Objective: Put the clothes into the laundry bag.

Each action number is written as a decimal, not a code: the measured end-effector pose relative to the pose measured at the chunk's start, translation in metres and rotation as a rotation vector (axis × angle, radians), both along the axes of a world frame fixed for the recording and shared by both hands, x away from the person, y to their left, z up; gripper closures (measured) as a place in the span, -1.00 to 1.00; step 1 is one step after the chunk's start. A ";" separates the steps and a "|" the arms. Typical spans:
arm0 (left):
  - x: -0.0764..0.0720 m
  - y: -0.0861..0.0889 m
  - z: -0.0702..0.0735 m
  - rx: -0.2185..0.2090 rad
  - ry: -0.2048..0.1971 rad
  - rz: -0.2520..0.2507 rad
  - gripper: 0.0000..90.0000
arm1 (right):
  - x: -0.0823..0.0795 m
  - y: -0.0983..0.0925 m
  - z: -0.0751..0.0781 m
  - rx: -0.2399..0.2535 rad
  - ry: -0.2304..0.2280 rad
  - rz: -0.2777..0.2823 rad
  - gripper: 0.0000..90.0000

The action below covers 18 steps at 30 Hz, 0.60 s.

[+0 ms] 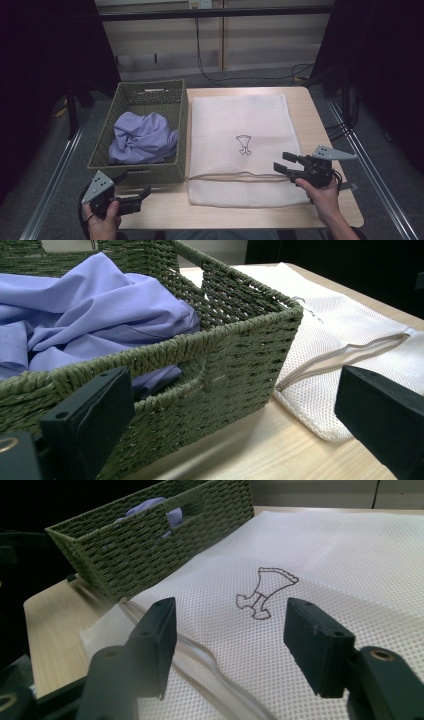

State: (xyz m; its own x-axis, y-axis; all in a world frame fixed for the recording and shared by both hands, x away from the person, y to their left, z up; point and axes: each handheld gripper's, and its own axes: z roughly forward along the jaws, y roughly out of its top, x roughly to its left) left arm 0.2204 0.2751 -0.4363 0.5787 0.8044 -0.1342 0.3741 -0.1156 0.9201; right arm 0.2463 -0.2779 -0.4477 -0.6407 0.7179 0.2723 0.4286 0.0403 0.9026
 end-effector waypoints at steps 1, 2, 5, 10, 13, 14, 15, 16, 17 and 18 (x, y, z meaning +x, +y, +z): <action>0.000 0.000 0.000 -0.003 -0.003 0.005 -0.95 | 0.000 0.001 -0.001 0.003 0.002 0.011 -0.17; -0.001 0.000 0.000 -0.008 -0.005 0.010 -0.95 | 0.000 0.001 -0.001 0.003 0.002 0.011 -0.17; -0.001 0.001 0.001 -0.016 -0.015 0.019 -0.95 | 0.001 0.000 -0.001 0.004 -0.001 0.017 -0.20; 0.000 0.000 0.001 -0.016 -0.009 -0.004 -0.93 | 0.003 -0.002 -0.002 0.013 0.002 0.018 -0.29; 0.001 -0.001 0.000 -0.010 0.000 -0.026 -0.93 | 0.004 0.000 -0.003 0.008 0.003 0.047 -0.29; 0.001 -0.002 0.000 -0.013 -0.001 -0.023 -0.93 | 0.004 0.001 -0.003 0.001 0.006 0.054 -0.29; 0.002 -0.002 0.000 -0.014 0.001 -0.027 -0.93 | 0.005 0.003 -0.003 -0.003 0.004 0.063 -0.28; 0.002 -0.002 0.000 -0.016 0.002 -0.023 -0.93 | 0.005 0.004 -0.004 -0.009 0.001 0.066 -0.27; 0.001 -0.001 0.000 -0.015 0.001 -0.020 -0.93 | 0.005 0.005 -0.004 -0.014 0.003 0.069 -0.27; 0.001 -0.001 0.000 -0.014 0.002 -0.022 -0.93 | 0.006 0.005 -0.004 -0.012 0.006 0.071 -0.26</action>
